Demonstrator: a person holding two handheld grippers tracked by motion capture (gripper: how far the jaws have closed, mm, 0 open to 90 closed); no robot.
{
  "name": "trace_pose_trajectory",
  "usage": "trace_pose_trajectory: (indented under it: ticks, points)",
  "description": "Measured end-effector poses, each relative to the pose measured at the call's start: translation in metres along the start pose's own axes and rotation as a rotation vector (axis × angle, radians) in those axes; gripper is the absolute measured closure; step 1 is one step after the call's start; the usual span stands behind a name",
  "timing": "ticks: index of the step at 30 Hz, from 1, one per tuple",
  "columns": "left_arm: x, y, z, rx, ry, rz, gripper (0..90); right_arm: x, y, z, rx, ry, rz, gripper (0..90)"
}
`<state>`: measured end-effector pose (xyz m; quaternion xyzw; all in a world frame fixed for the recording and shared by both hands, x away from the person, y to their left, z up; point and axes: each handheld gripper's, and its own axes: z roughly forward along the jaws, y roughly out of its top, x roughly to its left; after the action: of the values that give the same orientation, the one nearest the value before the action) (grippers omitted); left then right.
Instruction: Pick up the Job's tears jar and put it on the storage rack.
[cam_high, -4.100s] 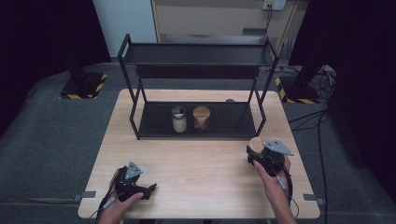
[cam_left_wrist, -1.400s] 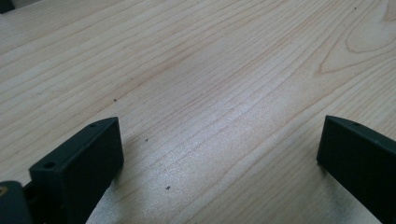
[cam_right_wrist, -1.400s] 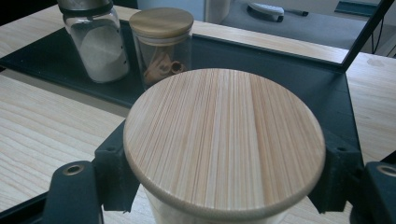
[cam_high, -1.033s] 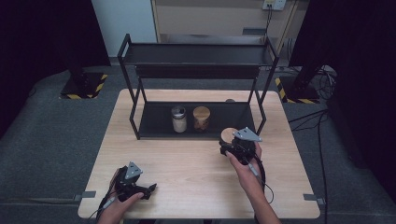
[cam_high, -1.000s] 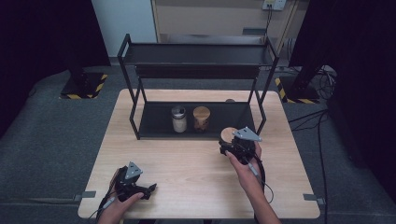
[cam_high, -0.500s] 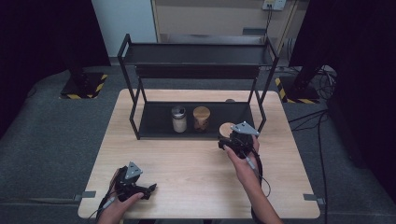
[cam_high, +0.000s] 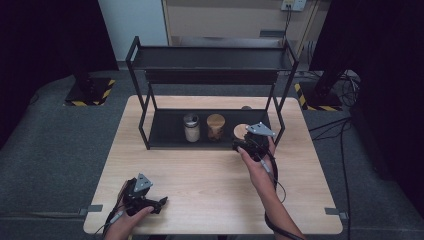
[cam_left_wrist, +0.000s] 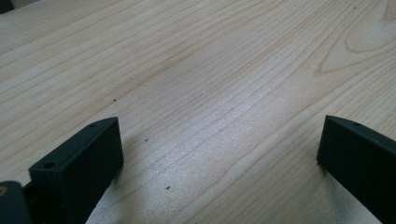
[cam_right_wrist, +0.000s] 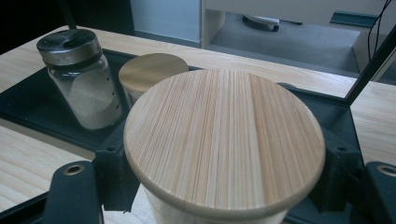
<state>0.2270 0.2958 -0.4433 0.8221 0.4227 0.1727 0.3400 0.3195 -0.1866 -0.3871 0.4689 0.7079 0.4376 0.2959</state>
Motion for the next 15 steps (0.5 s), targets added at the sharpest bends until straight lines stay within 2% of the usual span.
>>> trace_pose_trajectory:
  ticks: [15]
  points:
    - [0.000,0.000,0.000,-0.001,-0.001,0.000,0.0,-0.002,0.010,0.017,-0.003,-0.028,0.009,26.1]
